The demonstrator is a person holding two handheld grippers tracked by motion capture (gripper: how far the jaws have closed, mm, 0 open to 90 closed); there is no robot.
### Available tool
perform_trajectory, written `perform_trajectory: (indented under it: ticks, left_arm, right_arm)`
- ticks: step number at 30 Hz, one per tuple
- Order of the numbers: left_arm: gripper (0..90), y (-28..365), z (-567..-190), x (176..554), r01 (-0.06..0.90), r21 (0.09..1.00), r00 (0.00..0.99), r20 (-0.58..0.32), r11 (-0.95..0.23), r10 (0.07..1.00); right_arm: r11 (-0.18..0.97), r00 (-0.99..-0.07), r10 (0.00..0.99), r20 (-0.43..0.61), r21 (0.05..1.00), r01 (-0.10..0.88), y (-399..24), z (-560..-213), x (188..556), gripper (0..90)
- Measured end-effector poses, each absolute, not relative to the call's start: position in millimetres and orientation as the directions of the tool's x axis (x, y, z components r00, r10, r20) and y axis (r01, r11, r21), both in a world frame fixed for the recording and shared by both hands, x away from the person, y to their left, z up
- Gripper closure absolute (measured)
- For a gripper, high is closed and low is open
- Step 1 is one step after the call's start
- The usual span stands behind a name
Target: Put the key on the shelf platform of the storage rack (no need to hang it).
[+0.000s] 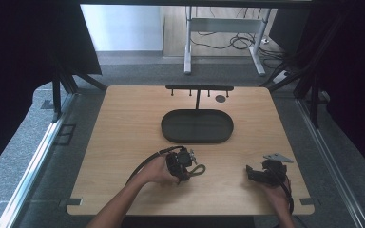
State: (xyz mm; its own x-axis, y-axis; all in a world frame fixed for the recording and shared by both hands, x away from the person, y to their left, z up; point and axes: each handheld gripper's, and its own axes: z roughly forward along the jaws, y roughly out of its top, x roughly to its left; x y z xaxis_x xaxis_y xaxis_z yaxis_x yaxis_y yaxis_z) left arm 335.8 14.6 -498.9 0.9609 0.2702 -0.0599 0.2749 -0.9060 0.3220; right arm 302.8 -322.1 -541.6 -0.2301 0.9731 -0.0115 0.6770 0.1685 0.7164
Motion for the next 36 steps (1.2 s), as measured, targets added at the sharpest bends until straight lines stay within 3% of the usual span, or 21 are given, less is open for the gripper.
perform_trajectory:
  ticks: [14,36]
  left_arm:
    - [67.3,26.1,-455.1,334.5,0.212,0.355,0.977,-0.061,-0.911,0.204]
    - [67.2,48.2,-412.0,371.8,0.258,0.405,0.966,-0.081,-0.877,0.247]
  right_arm:
    - [0.164,-0.227,0.974,-0.008,0.717,0.678,-321.8,-541.5,302.8,6.9]
    - [0.170,-0.231,0.973,-0.012,0.715,0.678,-322.2,-541.5,302.7,6.9]
